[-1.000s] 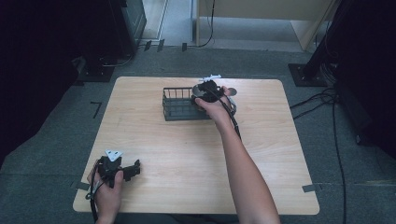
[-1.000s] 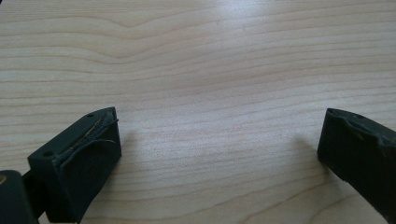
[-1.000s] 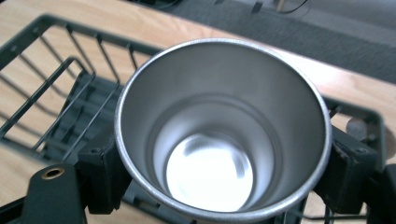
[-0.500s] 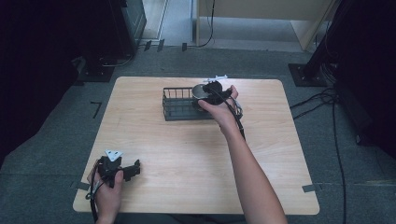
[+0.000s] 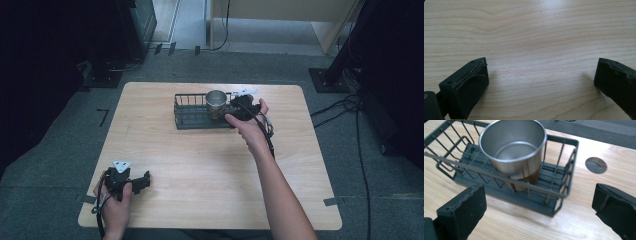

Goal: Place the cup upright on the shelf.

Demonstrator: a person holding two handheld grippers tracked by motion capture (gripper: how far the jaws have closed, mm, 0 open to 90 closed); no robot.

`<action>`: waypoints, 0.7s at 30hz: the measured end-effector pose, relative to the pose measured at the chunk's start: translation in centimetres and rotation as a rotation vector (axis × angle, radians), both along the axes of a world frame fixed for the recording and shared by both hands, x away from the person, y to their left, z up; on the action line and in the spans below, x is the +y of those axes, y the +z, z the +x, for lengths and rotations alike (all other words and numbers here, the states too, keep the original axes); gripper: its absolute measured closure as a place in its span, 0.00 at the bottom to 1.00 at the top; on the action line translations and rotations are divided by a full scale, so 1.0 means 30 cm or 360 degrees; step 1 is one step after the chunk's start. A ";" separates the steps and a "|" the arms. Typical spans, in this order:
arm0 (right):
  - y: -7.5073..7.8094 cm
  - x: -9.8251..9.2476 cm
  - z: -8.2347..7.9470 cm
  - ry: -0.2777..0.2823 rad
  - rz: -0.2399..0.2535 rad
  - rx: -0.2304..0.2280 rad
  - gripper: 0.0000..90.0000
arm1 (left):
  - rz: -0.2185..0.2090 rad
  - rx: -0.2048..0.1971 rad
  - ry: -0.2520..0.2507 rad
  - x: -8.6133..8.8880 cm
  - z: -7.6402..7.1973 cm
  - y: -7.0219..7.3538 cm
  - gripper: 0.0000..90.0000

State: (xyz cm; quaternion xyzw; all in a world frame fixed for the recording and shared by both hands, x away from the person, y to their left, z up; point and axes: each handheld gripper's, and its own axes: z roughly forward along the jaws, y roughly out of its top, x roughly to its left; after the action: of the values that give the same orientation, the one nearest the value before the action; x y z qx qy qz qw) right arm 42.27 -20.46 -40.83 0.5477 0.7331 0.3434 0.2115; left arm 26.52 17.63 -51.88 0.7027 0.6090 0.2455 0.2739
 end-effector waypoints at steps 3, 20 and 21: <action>-0.001 -0.018 -0.020 -0.0001 0.0001 -0.0006 0.00 | 0.0000 0.0000 0.0000 0.000 0.000 0.000 0.00; -0.021 -0.110 -0.133 0.0003 -0.0052 -0.0035 0.00 | 0.0000 0.0000 0.0002 0.000 0.000 0.000 0.00; -0.024 -0.114 -0.138 -0.0001 -0.0053 -0.0036 0.00 | 0.0000 0.0000 0.0001 0.000 0.000 0.000 0.00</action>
State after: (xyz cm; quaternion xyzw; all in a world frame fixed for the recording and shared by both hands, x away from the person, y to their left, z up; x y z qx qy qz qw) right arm 38.13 -23.88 -41.54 0.5405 0.7360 0.3372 0.2289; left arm 26.52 17.63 -51.88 0.7025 0.6093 0.2457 0.2738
